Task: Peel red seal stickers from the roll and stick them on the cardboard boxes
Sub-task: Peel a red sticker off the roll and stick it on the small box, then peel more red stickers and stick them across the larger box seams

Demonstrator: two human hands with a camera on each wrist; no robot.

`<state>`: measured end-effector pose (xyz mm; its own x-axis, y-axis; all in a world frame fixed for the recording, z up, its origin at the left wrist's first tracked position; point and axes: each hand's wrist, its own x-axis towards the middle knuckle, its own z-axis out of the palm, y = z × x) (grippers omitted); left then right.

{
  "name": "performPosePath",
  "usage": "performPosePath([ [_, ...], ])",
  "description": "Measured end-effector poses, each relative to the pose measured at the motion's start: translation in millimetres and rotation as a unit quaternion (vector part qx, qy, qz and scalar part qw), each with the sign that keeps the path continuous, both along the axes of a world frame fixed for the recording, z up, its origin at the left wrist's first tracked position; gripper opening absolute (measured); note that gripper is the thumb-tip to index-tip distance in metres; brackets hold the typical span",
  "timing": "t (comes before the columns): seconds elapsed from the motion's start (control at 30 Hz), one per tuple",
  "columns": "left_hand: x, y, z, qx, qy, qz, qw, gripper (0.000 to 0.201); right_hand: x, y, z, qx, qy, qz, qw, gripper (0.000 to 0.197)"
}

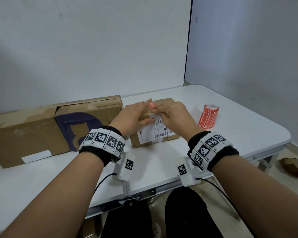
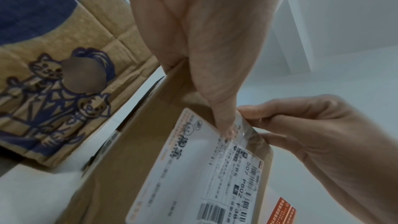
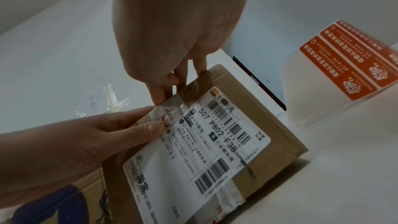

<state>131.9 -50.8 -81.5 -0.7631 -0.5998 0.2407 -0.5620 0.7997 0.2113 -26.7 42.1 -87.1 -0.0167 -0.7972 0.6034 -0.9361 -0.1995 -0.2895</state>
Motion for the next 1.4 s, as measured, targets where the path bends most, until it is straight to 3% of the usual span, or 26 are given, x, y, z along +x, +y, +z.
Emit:
performPosePath([
  [0.23, 1.2, -3.3, -1.9, 0.016, -0.009, 0.027, 0.999, 0.077, -1.5, 4.2, 8.3, 0.004, -0.057, -0.018, 0.998, 0.029],
  [0.37, 1.5, 1.2, 5.2, 0.03, 0.026, 0.023, 0.999, 0.07, -14.4, 2.3, 13.4, -0.003, -0.181, -0.026, 0.983, 0.034],
  [0.47, 0.4, 6.3, 16.2, 0.004, 0.038, 0.03, 0.999, 0.054, -32.3, 6.2, 23.2, -0.049, -0.234, -0.047, 0.97, 0.037],
  [0.6, -7.3, 9.8, 27.5, -0.036, -0.003, 0.045, 0.998, 0.053, -73.4, 17.3, 35.5, -0.066, -0.246, -0.105, 0.961, 0.04],
  [0.7, -17.4, 10.4, 37.7, -0.06, -0.039, 0.054, 0.996, 0.053, -102.1, 24.7, 39.1, 0.005, -0.214, -0.161, 0.963, 0.041],
  [0.87, -46.6, 22.3, 50.1, -0.078, 0.064, 0.011, 0.995, 0.03, -131.1, 29.6, 36.1, 0.18, -0.058, -0.189, 0.964, 0.026],
  [1.07, -103.1, 43.5, 51.5, 0.037, 0.155, -0.05, 0.986, 0.014, -143.9, 38.6, 29.4, 0.28, 0.083, -0.195, 0.936, 0.021],
  [1.23, -142.4, 49.3, 38.2, 0.18, 0.183, -0.047, 0.965, 0.016, -150.7, 40.9, 16.8, 0.258, 0.09, -0.183, 0.944, 0.022],
  [1.4, -163.8, 51.2, 21.8, 0.259, 0.19, -0.015, 0.947, 0.015, -155.7, 42.7, 15.0, 0.219, 0.008, -0.17, 0.961, 0.016],
])
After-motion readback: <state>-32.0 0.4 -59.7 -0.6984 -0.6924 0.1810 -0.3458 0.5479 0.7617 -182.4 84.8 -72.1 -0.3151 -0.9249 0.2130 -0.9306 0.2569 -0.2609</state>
